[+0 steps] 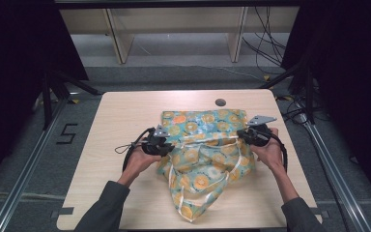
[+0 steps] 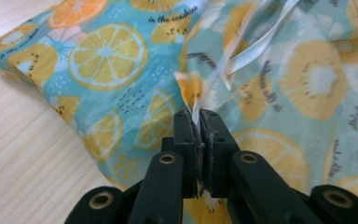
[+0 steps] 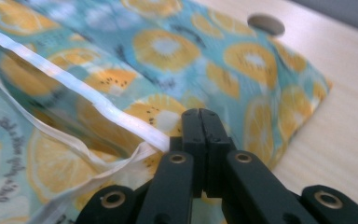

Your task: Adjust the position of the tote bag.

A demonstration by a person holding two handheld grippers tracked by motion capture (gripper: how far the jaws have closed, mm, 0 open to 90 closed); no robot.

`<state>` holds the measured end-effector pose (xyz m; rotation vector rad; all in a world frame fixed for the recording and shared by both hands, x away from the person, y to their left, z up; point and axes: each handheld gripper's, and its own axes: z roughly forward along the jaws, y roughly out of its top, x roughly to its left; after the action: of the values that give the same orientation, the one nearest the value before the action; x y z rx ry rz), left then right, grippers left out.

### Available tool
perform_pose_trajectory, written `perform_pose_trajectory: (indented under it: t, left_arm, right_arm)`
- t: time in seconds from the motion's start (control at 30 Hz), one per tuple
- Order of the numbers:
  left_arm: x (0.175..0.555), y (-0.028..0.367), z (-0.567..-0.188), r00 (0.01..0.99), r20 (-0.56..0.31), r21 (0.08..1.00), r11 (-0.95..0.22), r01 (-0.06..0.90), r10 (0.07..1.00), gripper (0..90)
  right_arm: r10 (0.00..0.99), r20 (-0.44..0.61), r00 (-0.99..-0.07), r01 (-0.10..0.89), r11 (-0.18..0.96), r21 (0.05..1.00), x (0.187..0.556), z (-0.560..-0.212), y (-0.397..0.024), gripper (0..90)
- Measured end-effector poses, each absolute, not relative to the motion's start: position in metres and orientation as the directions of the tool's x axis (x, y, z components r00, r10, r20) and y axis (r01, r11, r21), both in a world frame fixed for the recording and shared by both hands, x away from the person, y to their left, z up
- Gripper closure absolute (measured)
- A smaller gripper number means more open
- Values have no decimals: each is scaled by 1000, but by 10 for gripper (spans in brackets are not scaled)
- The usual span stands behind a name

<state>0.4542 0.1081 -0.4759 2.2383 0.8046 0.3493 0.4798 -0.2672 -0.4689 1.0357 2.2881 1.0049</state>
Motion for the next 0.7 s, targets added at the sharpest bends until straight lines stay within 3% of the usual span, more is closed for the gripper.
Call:
perform_pose_trajectory:
  t: [0.2,0.33,0.6,0.7]
  left_arm:
    - [441,105,-451,769,75,714,-573,403,635,611]
    - [417,108,-414,804,48,762,-543,354,592,485]
    - [371,63,-409,872,99,778,-583,233,480,502]
    - [373,43,-427,881,146,714,-664,222,451,495]
  right_arm:
    - [782,-101,-615,460,460,759,479,-471,-271,900]
    - [778,-101,-621,465,468,751,479,-470,-271,900]
    - [782,-89,-617,471,458,754,478,-467,-271,900]
    - [778,-93,-621,469,465,751,478,-467,-272,900]
